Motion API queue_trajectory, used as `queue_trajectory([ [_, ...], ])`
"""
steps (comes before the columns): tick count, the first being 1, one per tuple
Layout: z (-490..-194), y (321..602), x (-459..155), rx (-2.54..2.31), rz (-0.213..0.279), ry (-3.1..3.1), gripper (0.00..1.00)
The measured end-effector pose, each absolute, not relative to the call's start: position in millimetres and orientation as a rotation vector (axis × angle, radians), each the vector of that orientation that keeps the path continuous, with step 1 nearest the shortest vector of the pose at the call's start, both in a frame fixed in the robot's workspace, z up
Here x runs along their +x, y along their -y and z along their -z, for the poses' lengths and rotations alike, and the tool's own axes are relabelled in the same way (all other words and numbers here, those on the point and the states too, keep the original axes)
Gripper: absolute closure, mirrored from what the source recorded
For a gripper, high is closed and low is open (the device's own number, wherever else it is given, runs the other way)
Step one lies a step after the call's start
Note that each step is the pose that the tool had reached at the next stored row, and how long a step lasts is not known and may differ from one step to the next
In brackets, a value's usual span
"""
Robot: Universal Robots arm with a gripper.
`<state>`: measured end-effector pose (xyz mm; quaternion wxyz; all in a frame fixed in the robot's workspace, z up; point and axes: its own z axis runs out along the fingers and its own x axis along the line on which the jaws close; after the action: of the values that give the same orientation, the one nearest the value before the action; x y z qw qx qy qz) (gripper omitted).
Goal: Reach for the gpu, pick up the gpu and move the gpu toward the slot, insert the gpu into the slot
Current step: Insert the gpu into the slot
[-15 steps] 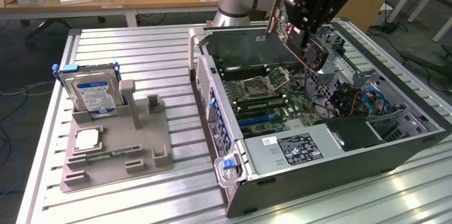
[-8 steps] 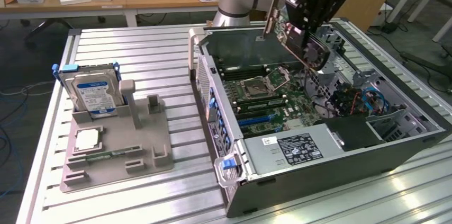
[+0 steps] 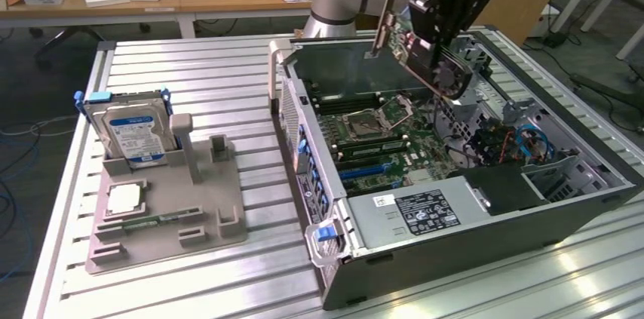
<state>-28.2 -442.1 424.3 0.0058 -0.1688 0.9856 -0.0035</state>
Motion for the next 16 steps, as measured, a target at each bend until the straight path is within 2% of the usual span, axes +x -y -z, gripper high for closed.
queue_trajectory([
  [16, -424.2, 442.2, -28.2, -0.746, 0.009, -3.040, 0.74],
])
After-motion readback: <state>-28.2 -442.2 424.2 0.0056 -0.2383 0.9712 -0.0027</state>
